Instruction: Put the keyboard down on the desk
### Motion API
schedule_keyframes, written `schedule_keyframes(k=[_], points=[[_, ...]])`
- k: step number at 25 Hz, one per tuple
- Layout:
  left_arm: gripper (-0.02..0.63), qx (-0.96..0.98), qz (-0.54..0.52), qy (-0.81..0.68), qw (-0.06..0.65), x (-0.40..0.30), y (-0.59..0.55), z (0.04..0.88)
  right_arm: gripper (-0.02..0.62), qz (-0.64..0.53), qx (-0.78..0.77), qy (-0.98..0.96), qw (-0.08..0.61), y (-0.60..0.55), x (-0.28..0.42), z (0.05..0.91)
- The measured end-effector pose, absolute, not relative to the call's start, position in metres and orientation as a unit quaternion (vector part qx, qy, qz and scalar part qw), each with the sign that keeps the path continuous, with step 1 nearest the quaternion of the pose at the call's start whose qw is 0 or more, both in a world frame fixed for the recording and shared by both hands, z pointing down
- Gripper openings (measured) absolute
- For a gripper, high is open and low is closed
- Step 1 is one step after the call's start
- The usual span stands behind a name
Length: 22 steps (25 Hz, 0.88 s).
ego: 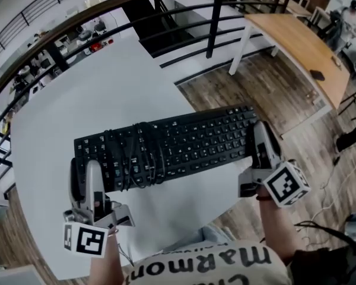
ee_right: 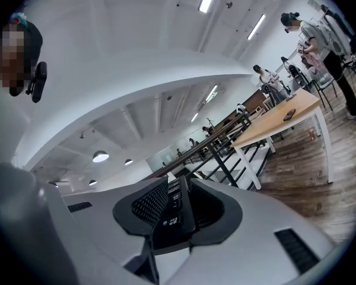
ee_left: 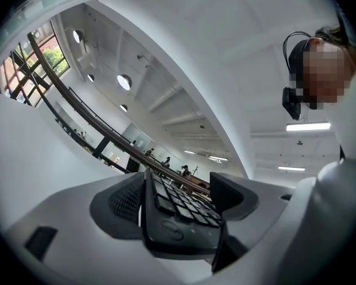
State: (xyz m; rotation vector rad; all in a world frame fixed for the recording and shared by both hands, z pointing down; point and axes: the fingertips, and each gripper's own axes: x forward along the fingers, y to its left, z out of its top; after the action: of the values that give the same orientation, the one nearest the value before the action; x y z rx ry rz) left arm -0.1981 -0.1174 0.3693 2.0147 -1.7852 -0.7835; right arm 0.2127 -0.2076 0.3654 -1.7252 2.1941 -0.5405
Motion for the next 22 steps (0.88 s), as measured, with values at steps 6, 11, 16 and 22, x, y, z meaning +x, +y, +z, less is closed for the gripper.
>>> schedule_keyframes(k=[6, 11, 16, 22], points=[[0.345, 0.703, -0.262, -0.633, 0.191, -0.2, -0.121, 0.363, 0.132, -0.201, -0.608, 0.756, 0.135, -0.205, 0.212, 0.356], [0.345, 0.698, -0.249, -0.641, 0.202, -0.198, -0.12, 0.37, 0.132, -0.21, -0.604, 0.76, 0.116, -0.207, 0.21, 0.362], [0.345, 0.694, -0.239, -0.644, 0.213, -0.197, -0.12, 0.373, 0.132, -0.217, -0.598, 0.764, 0.108, -0.213, 0.209, 0.362], [0.344, 0.689, -0.204, -0.66, 0.216, -0.196, -0.121, 0.36, 0.132, -0.261, -0.597, 0.753, 0.092, -0.212, 0.212, 0.384]])
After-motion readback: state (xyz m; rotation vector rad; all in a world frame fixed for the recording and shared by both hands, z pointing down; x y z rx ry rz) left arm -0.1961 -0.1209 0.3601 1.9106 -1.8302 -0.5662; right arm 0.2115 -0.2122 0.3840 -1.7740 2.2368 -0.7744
